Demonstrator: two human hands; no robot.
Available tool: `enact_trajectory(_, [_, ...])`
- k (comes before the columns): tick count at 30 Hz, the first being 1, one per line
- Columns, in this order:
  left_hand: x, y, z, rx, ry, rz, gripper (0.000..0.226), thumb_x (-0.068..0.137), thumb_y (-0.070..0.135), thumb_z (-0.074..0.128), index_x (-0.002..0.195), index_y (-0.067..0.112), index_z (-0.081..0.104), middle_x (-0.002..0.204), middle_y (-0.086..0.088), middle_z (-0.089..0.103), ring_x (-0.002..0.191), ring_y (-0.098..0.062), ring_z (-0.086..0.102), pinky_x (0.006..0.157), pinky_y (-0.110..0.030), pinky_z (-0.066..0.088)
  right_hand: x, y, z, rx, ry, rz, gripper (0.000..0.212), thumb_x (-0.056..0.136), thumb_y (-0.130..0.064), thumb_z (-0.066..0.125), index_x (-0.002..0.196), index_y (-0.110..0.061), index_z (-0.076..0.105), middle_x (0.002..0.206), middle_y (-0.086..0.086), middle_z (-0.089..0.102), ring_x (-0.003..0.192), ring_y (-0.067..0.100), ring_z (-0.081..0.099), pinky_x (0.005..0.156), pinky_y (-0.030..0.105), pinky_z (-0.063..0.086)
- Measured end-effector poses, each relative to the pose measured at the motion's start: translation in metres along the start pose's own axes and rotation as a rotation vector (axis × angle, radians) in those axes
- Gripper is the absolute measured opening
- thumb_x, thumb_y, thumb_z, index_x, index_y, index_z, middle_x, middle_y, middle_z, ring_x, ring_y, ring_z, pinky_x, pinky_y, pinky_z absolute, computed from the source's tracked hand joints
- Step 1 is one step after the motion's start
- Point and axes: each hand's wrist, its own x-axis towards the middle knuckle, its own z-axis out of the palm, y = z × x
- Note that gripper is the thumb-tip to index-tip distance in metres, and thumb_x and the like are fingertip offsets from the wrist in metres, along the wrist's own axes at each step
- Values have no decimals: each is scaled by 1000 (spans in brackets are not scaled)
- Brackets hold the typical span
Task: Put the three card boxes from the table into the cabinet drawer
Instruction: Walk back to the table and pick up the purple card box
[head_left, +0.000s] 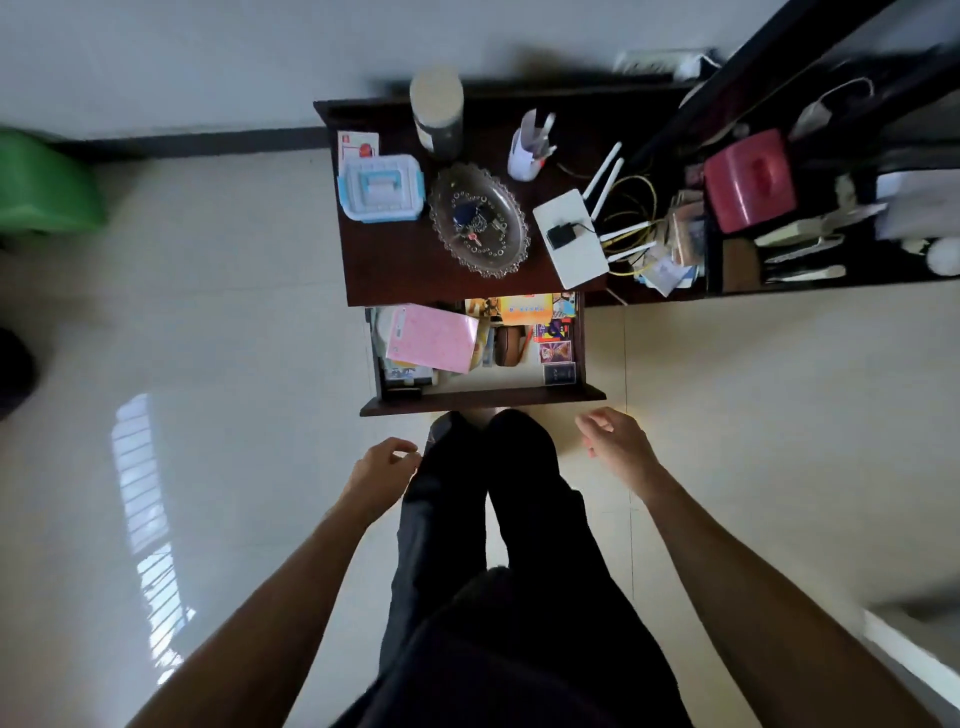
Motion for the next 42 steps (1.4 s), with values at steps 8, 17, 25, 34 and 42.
enact_trajectory(8, [-129, -2, -57, -136, 124, 79, 25, 91, 28, 54, 110, 17, 66, 87, -4, 72, 72, -17, 66, 62, -27, 47, -139, -13, -40, -27, 45, -83, 24, 99, -37, 56, 108, -17, 67, 101, 3, 71, 89, 26, 72, 89, 43, 55])
enact_trajectory(17, [-175, -48, -42, -271, 148, 1, 25, 93, 21, 55, 109, 6, 65, 85, -10, 68, 68, -21, 62, 56, -28, 47, -180, 4, -67, -235, 72, -168, 14, 94, -29, 63, 94, -18, 71, 83, 4, 75, 74, 21, 72, 77, 39, 59])
enact_trajectory(25, [-239, -98, 20, -648, 410, -83, 18, 92, 16, 55, 105, 9, 64, 83, -9, 68, 70, -21, 63, 77, -36, 54, -125, -30, -101, -619, -65, -236, 13, 94, -33, 66, 94, -23, 73, 84, 2, 75, 73, 21, 72, 66, 31, 52])
enact_trajectory(34, [-326, -150, 199, -1220, 568, -357, 21, 95, 14, 50, 112, 7, 59, 96, -14, 64, 72, -17, 58, 52, -18, 41, -106, -94, -52, -1434, -232, -559, 14, 93, -38, 60, 97, -28, 69, 98, 0, 72, 90, 22, 67, 76, 33, 50])
enact_trajectory(42, [-368, -158, 432, -1947, 714, -634, 13, 95, 3, 49, 101, -2, 59, 79, -13, 54, 62, -19, 47, 53, -24, 38, -214, -60, 124, -1943, -533, -949, 20, 96, -28, 55, 95, -17, 71, 91, 0, 72, 85, 18, 66, 73, 28, 47])
